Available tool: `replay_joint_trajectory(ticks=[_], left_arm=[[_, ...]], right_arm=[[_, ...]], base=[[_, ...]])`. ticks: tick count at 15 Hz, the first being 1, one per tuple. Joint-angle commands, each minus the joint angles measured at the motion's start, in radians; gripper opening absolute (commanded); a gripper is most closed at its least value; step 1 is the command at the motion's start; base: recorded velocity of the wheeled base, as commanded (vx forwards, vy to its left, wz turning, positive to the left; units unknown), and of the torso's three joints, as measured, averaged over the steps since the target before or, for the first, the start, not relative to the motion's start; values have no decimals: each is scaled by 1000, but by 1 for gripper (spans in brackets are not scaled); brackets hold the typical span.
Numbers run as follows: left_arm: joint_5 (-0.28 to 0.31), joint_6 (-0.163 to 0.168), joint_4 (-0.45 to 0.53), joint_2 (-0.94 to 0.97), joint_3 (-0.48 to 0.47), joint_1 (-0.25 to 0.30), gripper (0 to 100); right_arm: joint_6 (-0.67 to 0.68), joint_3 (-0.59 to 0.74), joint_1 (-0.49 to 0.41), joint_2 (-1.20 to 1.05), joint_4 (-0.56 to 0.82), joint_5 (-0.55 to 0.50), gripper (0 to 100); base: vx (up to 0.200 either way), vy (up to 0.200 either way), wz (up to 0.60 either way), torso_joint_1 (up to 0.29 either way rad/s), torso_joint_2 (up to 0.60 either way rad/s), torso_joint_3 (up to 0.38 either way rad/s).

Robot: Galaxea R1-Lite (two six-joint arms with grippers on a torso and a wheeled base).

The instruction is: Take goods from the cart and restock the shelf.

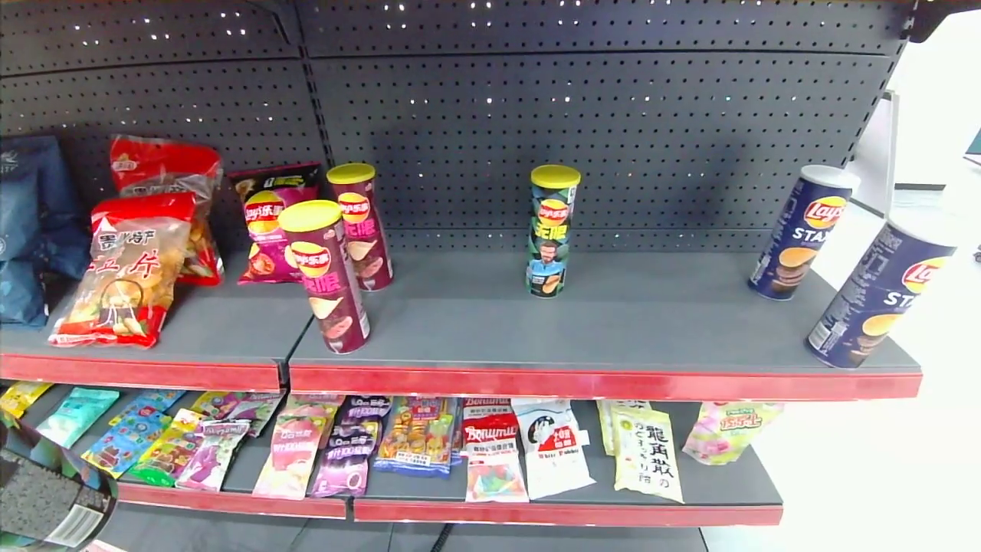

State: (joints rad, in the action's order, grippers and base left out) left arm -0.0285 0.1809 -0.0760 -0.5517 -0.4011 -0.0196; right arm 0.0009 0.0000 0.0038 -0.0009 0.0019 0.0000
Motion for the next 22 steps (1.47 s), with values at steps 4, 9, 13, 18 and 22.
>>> replay_joint_trajectory(ticks=[4,9,13,18,22], left_arm=[[-1,0,1,18,16,0,0],[1,25,1,61,30,0,0],[4,48,15,148,56,0,0],[6,83,81,230,50,-7,0],[48,81,82,234,65,-14,0]], right_arm=[[1,0,1,1,0,0,100],[-2,0,1,1,0,2,100],[-61,-3,4,7,0,55,100],[-45,-244,-2,219,-3,147,100],[-58,-549,157,776,-48,241,100]], base=[[200,0,0,-3,-2,4],[40,0,0,0,1,0],[0,0,0,0,0,0],[0,0,0,0,0,0],[0,0,0,0,0,0]])
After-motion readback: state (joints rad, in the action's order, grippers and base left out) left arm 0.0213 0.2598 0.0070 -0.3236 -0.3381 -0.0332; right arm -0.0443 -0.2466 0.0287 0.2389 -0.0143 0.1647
